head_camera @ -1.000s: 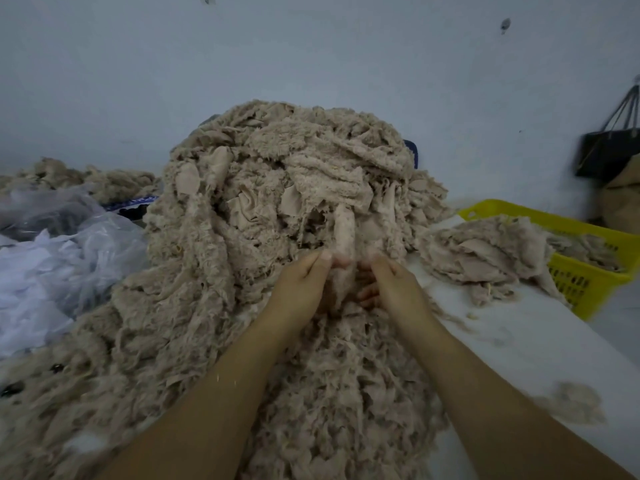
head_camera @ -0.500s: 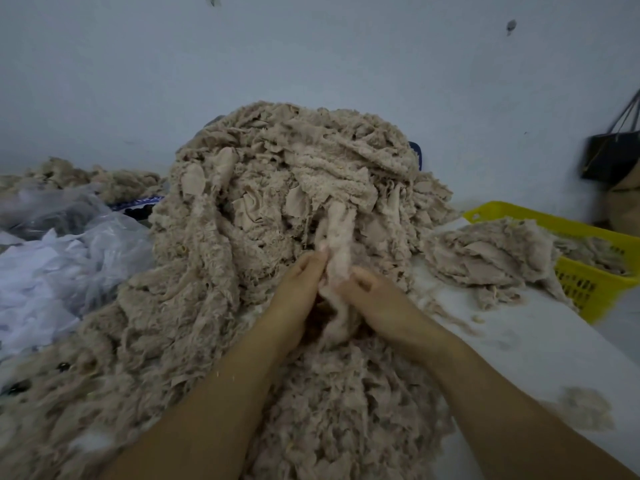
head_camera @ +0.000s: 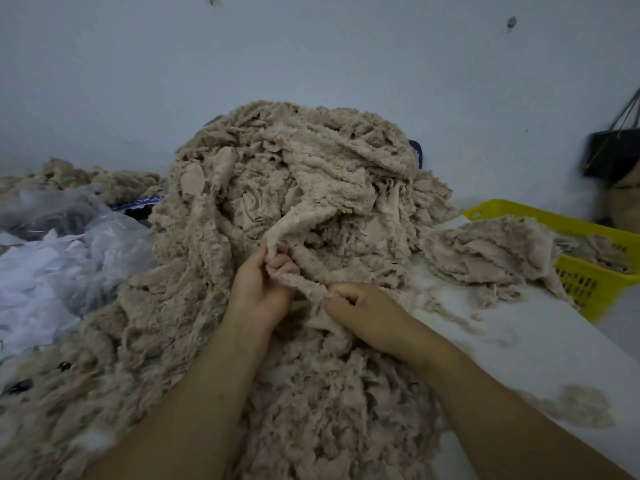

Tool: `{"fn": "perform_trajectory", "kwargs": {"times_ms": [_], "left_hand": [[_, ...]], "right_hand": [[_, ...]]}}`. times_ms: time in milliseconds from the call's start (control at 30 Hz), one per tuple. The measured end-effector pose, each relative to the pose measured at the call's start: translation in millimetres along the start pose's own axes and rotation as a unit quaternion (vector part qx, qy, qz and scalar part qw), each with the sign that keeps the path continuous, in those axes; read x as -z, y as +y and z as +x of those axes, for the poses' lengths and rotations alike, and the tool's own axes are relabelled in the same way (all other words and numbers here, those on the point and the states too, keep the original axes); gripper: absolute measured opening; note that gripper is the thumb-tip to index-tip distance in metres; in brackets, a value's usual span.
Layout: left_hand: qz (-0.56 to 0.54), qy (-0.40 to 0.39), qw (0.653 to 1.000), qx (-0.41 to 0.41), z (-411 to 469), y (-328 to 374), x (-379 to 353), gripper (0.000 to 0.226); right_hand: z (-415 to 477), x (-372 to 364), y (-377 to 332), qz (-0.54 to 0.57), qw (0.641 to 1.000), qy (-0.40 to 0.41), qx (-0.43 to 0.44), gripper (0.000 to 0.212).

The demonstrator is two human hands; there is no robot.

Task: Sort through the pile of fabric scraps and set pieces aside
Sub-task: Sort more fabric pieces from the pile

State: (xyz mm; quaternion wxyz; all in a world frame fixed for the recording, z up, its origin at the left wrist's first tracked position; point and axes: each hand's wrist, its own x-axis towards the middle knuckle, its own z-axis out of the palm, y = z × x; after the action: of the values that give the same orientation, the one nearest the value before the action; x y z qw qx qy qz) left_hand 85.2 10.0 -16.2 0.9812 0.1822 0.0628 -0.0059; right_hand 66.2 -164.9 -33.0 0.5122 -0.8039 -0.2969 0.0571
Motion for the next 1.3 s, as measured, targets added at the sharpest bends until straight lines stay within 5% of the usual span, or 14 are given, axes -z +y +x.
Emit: {"fn": "perform_trajectory", "kwargs": {"times_ms": [100, 267, 533, 567, 633, 733, 867, 1000, 1033, 1100, 1167, 1300], "left_hand": [[-0.023, 0.001, 1.0, -0.01, 0, 4, 0, 0.024], [0.026, 0.058, 0.996, -0.059, -2, 6, 3, 0.021], [0.156, 0.017, 0.984, -0.089, -9, -4, -8, 0.015], [0.2, 0.006, 0.975, -0.1, -10, -8, -9, 0.015], [0.304, -0.016, 0.944, -0.124, -13, -16, -10, 0.017], [0.48, -0.071, 0.862, -0.145, -17, -31, -5, 0.027], [0.55, -0.119, 0.813, -0.15, -20, -38, -5, 0.031], [0.59, -0.112, 0.784, -0.159, -20, -39, -3, 0.029], [0.572, -0.097, 0.797, -0.166, -20, -40, -5, 0.032], [0.447, -0.053, 0.876, -0.173, -17, -35, -9, 0.028], [0.299, 0.024, 0.937, -0.179, -10, -16, -8, 0.012], [0.156, 0.17, 0.956, -0.18, 1, 11, 11, 0.02]], "right_hand": [[2, 4, 1, 0.1, 0.99, 0.086, -0.052, 0.041], [6, 13, 2, 0.284, 0.923, 0.229, -0.119, 0.022], [10, 17, 14, 0.107, 0.939, 0.304, -0.12, 0.016], [9, 18, 13, 0.076, 0.941, 0.313, -0.106, 0.009], [4, 17, 10, -0.011, 0.94, 0.337, -0.045, 0.028], [2, 8, 0, -0.108, 0.934, 0.34, 0.037, 0.042], [9, 4, 2, -0.054, 0.967, 0.246, -0.034, 0.034], [10, 16, 8, -0.043, 0.958, 0.276, -0.06, 0.031], [10, 18, 8, -0.028, 0.954, 0.291, -0.061, 0.034], [12, 23, 12, 0.054, 0.933, 0.345, -0.092, 0.03], [13, 34, 15, 0.174, 0.883, 0.41, -0.146, 0.032], [9, 51, 26, 0.275, 0.835, 0.44, -0.183, 0.032]]}}
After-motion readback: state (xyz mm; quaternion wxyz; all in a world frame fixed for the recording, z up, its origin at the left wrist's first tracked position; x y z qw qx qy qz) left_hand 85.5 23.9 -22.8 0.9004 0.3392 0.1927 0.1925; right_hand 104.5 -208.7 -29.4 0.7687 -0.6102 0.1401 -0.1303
